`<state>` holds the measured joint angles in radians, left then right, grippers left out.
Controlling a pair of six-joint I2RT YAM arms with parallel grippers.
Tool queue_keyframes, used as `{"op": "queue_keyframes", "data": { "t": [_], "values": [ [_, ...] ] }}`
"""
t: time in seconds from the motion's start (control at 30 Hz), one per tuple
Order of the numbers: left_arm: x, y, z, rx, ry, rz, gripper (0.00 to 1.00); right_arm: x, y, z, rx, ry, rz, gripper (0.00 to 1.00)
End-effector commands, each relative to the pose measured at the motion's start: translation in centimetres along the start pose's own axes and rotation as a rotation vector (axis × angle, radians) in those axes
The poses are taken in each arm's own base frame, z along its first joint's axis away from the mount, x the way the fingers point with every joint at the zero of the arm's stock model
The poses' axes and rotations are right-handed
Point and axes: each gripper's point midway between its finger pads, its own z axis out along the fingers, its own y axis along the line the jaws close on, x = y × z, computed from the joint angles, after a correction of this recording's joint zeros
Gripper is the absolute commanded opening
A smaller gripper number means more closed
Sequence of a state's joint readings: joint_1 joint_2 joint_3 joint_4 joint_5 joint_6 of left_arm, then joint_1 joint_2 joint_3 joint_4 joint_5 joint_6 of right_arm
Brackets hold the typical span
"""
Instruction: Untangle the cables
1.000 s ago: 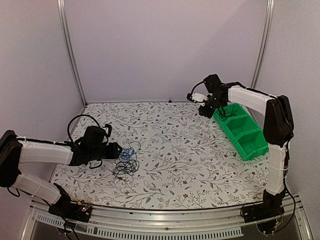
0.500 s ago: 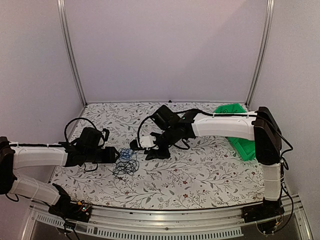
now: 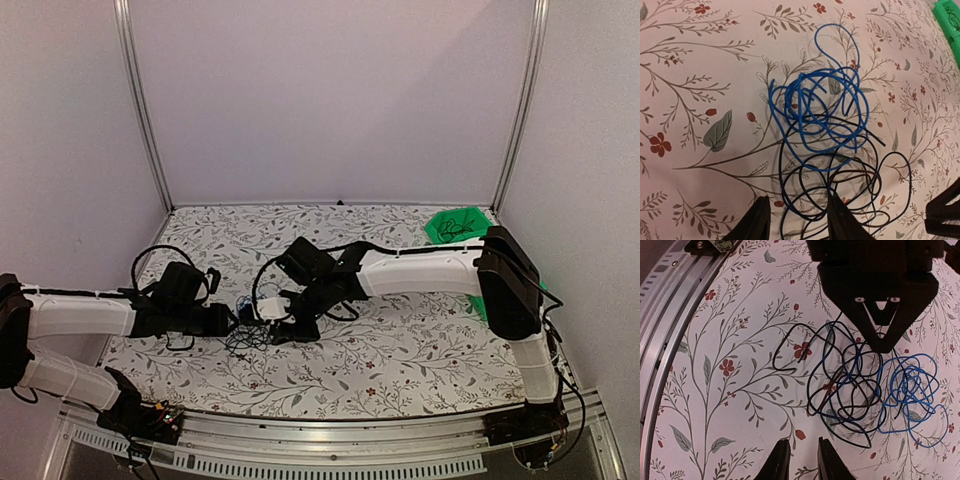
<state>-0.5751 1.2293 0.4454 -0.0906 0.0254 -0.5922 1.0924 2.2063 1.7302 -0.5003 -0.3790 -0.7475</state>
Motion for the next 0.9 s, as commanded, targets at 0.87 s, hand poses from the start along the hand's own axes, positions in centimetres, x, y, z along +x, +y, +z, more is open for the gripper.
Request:
{"op": "queue_keyframes", "data": {
  "t": [0.87],
  "values": [
    [7.7, -0.5, -3.6, 0.1, 0.157, -0.313, 0.38, -3.6, 2.2, 2.9, -0.062, -0.089, 0.032, 0.35]
  ]
}}
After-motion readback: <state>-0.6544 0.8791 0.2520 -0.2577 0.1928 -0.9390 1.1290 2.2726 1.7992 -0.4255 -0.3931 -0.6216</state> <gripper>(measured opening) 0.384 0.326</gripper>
